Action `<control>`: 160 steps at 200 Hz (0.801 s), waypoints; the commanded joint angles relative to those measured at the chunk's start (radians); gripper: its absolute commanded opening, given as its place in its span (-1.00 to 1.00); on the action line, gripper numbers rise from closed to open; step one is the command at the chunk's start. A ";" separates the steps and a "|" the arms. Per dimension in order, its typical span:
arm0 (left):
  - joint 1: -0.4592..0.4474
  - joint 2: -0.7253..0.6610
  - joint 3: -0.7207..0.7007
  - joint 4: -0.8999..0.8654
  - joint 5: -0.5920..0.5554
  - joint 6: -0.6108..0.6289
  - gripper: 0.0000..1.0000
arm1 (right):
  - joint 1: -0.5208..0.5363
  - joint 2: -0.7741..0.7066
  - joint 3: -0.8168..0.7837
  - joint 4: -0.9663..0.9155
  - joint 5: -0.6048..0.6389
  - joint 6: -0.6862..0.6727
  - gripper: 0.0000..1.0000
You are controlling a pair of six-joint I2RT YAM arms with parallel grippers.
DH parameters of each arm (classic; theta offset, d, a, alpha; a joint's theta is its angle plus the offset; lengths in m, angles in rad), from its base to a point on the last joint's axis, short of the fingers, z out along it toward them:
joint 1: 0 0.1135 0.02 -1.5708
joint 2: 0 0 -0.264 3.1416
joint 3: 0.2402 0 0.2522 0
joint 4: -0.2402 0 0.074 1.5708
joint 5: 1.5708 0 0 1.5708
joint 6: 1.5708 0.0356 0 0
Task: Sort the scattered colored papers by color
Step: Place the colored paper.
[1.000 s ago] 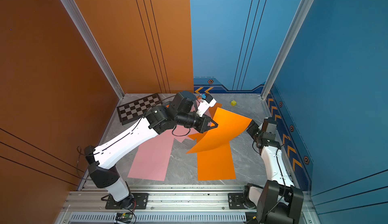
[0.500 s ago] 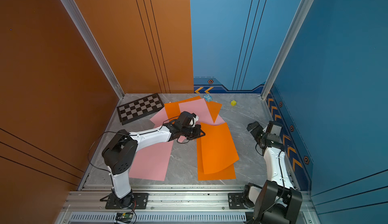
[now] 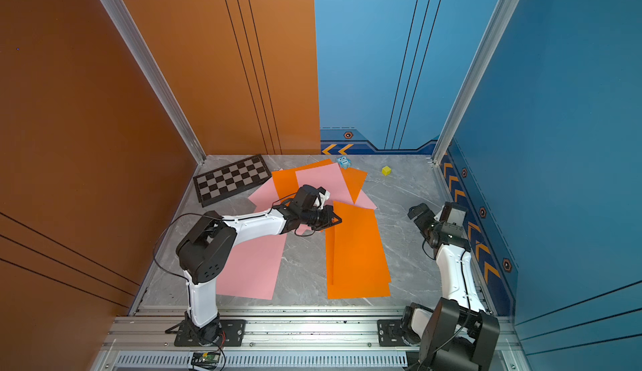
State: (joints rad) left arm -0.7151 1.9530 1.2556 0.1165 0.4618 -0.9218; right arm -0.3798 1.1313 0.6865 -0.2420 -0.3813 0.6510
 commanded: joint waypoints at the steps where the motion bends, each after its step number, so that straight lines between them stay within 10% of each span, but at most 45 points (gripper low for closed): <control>1: -0.013 0.005 -0.014 0.011 0.024 -0.008 -1.00 | -0.002 0.010 -0.002 -0.016 -0.021 -0.016 1.00; 160: -0.007 0.018 -0.065 0.010 0.047 -0.025 -1.00 | 0.051 0.031 0.007 -0.014 -0.013 -0.014 1.00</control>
State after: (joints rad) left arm -0.7307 1.9568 1.2106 0.1238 0.4767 -0.9405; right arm -0.3435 1.1458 0.6865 -0.2440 -0.3901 0.6514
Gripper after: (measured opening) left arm 0.040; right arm 0.997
